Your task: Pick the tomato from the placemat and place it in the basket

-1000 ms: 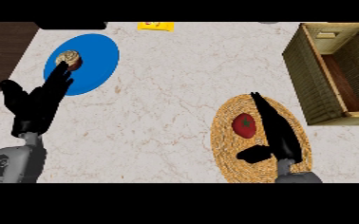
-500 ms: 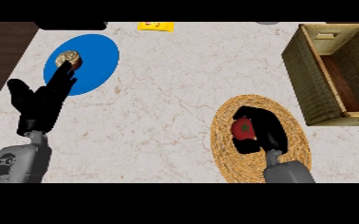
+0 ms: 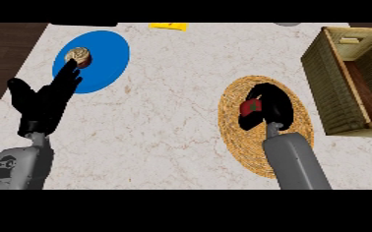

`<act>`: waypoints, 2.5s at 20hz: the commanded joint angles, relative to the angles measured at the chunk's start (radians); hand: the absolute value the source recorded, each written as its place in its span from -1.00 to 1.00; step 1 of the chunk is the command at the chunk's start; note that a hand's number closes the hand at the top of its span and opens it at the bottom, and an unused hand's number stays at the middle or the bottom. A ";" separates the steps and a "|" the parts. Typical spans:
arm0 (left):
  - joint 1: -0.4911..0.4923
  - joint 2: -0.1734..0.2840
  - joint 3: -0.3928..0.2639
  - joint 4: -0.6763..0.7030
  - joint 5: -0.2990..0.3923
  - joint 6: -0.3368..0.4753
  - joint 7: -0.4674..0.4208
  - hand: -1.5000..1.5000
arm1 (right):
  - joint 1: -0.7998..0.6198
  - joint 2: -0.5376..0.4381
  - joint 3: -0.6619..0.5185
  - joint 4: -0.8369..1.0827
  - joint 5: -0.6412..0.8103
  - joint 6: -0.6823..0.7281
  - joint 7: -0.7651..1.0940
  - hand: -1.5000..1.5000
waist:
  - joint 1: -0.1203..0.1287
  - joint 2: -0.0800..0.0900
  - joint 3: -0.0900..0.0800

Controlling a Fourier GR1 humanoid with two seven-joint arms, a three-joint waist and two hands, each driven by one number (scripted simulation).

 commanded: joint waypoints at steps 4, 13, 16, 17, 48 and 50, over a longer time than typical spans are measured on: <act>-0.029 -0.009 -0.036 -0.002 -0.010 -0.020 -0.007 0.00 | -0.315 0.023 -0.209 0.128 0.077 -0.135 0.445 1.00 | 0.075 0.034 -0.001; -0.084 -0.033 -0.053 0.031 -0.017 -0.015 -0.013 0.00 | -0.639 -0.011 -0.311 0.251 0.239 -0.473 0.533 1.00 | 0.106 0.048 0.002; -0.099 -0.045 -0.072 0.016 -0.026 -0.009 0.002 0.00 | -0.734 -0.044 -0.292 0.329 0.365 -0.520 0.538 1.00 | 0.116 0.042 0.000; -0.092 -0.040 -0.066 0.031 -0.025 -0.012 -0.001 0.00 | -0.745 -0.060 -0.307 0.354 0.390 -0.548 0.541 1.00 | 0.112 0.046 0.000; -0.102 -0.028 -0.034 0.041 -0.027 0.006 -0.003 0.00 | -1.157 -0.444 -0.541 0.812 0.988 -0.383 0.852 1.00 | 0.067 0.033 0.000; -0.066 -0.025 -0.026 0.044 -0.021 -0.001 -0.019 0.00 | -1.131 -0.448 -0.565 0.814 0.990 -0.408 0.862 1.00 | 0.053 0.024 0.002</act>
